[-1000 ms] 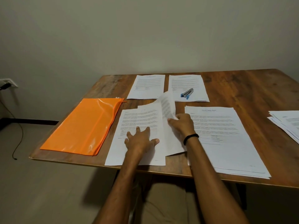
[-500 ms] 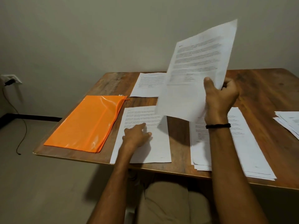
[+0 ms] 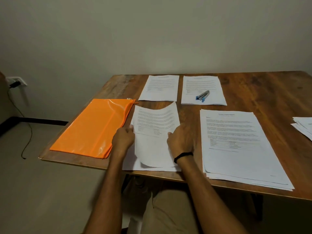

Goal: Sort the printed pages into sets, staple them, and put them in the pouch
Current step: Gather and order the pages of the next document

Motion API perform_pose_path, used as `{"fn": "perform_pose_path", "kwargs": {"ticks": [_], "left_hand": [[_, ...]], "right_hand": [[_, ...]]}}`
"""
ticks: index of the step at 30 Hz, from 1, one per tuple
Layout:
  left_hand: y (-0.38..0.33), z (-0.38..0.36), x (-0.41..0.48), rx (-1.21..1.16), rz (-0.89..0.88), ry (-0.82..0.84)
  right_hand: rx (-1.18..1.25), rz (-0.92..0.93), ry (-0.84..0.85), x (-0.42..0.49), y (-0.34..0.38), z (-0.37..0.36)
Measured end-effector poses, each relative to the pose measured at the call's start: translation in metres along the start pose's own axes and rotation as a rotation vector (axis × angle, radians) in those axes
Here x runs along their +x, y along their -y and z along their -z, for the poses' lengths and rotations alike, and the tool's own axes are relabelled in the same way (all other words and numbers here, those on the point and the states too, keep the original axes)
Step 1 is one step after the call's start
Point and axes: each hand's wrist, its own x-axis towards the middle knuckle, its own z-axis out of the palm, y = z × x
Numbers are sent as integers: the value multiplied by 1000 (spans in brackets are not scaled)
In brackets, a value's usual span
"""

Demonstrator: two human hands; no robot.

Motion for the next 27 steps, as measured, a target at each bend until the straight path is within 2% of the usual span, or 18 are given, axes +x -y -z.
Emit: {"fn": "perform_pose_path", "kwargs": {"ticks": [6,9,13,17,22,27], "left_hand": [[-5,6,3,-74,92,-13],[1,9,10,-167,132,-7],[4,10,16,-259,188,44],[3,8,15,-295,209,87],[-4,1,3,-206,107,157],[-3,-10,1,-110,-86,196]], "right_hand": [[-323,20,-5,-7,3,3],[-379,-1,-16,-10,6,5],[-308,-44,1,-9,6,8],[-129,-60,53,1,1,6],[29,-24,61,15,-15,-5],[111,-66,78,13,-16,30]]}}
